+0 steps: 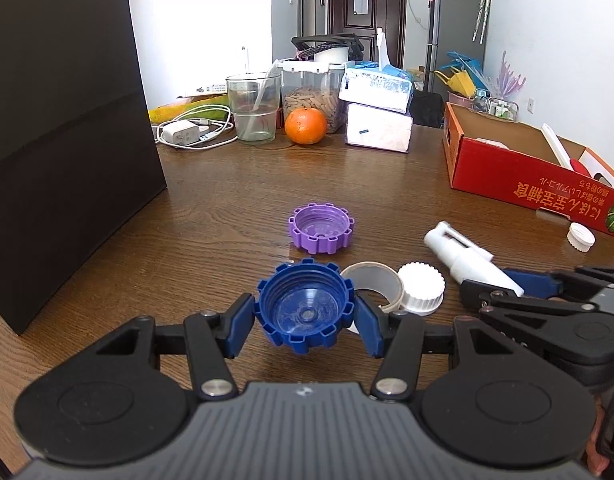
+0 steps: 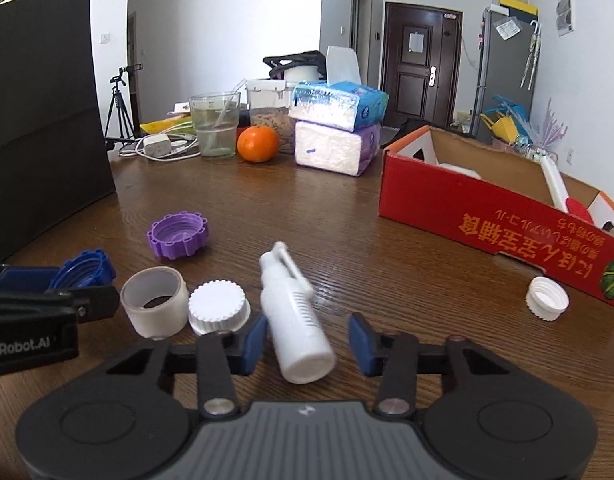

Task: Organize rigid objects
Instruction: 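Grasp the white spray bottle with the right tool while left holds the blue cap, then carry the blue cap and spray bottle toward the red cardboard box, then lower the blue cap and white spray bottle into the box, open both tools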

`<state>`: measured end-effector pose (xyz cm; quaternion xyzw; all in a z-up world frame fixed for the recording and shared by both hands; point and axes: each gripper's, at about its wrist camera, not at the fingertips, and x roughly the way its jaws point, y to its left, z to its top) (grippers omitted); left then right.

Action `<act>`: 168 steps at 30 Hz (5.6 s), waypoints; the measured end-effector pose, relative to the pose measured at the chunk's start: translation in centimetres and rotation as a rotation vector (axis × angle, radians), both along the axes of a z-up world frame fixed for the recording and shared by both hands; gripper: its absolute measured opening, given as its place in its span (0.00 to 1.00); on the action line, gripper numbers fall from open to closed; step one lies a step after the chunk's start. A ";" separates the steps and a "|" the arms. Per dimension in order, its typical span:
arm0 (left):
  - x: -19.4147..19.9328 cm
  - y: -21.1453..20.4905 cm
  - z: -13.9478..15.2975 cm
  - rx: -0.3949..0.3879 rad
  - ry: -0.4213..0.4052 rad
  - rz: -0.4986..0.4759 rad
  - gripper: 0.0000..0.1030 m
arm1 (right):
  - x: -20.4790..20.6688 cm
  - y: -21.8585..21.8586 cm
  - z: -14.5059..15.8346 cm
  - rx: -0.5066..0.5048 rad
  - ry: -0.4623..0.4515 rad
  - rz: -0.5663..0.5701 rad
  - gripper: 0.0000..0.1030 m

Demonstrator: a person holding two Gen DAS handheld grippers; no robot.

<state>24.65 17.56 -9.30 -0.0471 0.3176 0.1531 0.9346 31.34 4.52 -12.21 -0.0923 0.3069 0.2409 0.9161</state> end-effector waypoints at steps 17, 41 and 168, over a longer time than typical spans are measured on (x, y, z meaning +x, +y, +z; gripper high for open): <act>-0.3 -0.5 0.4 0.021 -0.015 0.028 0.54 | -0.6 -1.6 1.4 0.087 -0.086 -0.030 0.26; 2.9 -8.3 4.2 0.081 -0.063 -0.027 0.54 | 0.4 -10.1 5.5 0.250 -0.176 -0.125 0.26; 29.0 -18.8 5.1 0.061 -0.114 -0.085 1.00 | 19.3 -22.3 5.8 0.177 -0.276 -0.446 1.00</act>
